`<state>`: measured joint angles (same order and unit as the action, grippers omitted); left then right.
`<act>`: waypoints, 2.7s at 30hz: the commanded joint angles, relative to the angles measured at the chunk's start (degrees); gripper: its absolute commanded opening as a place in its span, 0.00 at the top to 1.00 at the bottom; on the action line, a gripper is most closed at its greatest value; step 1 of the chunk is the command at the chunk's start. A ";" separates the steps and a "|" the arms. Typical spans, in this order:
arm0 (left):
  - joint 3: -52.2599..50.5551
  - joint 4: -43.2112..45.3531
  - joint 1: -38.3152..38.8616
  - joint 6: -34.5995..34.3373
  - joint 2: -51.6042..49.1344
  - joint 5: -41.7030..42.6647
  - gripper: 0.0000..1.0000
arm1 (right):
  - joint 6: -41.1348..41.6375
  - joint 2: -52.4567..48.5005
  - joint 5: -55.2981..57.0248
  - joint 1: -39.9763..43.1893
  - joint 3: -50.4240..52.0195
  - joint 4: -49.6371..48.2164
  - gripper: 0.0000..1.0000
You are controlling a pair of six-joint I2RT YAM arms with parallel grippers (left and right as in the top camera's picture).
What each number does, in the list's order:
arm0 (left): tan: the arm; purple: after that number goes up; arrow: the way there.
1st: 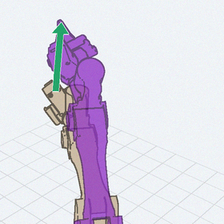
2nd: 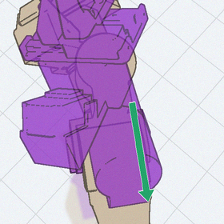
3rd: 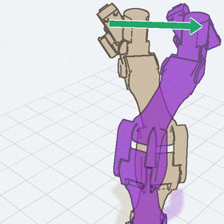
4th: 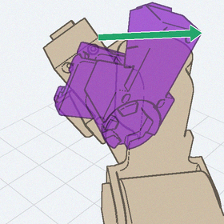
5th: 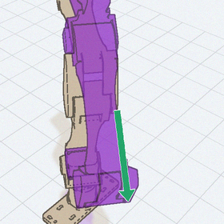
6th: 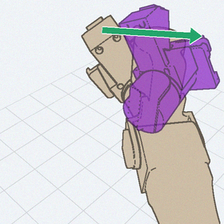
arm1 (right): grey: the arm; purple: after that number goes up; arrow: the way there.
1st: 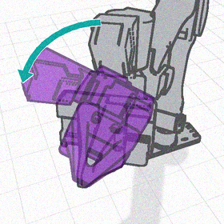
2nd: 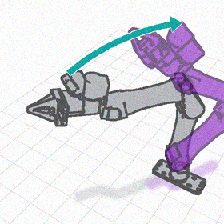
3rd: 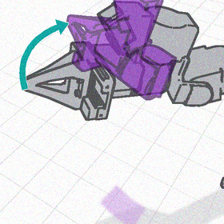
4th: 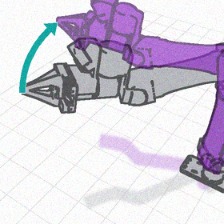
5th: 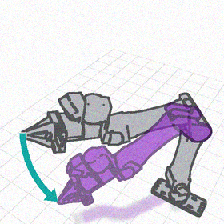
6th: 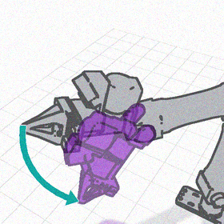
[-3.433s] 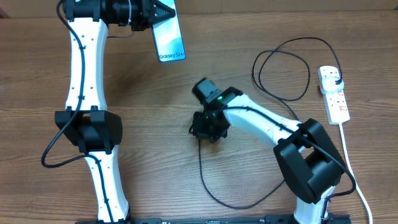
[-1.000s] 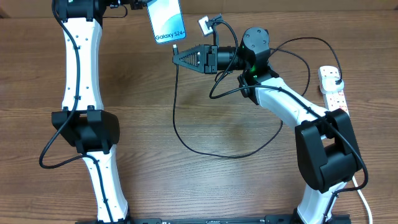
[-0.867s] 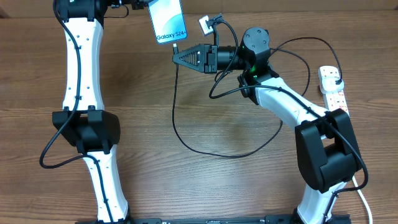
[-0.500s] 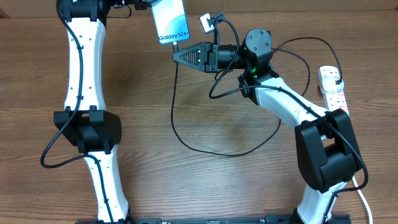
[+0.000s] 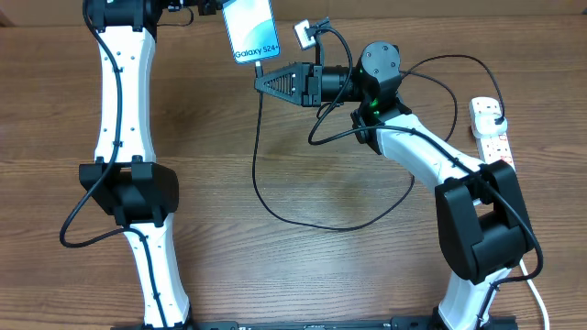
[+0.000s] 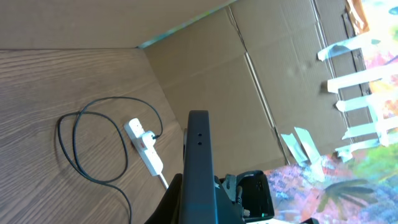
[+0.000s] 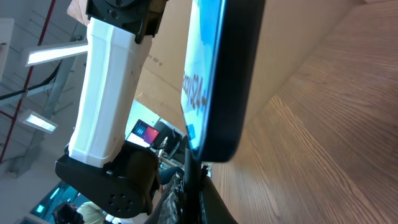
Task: Plug charger to phone and switch on socket
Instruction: 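Align the connector with the phone port held by the left gripper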
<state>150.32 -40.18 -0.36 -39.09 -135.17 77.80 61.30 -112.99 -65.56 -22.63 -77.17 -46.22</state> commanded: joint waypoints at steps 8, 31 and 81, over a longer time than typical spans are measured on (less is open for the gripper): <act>0.22 0.61 0.07 -0.92 -0.15 0.92 0.96 | 0.22 0.70 1.11 -0.15 -0.96 0.00 0.96; 0.22 0.59 0.39 2.36 -0.15 4.55 0.96 | 0.24 0.70 2.75 -0.15 -0.96 -0.02 0.96; 0.22 11.32 -0.96 -7.67 -0.15 3.02 0.96 | 2.01 0.70 3.43 0.26 -0.96 -1.11 0.96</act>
<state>150.30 -29.50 -0.84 -45.30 -135.17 79.92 61.76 -112.99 -62.72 -22.68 -77.17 -46.30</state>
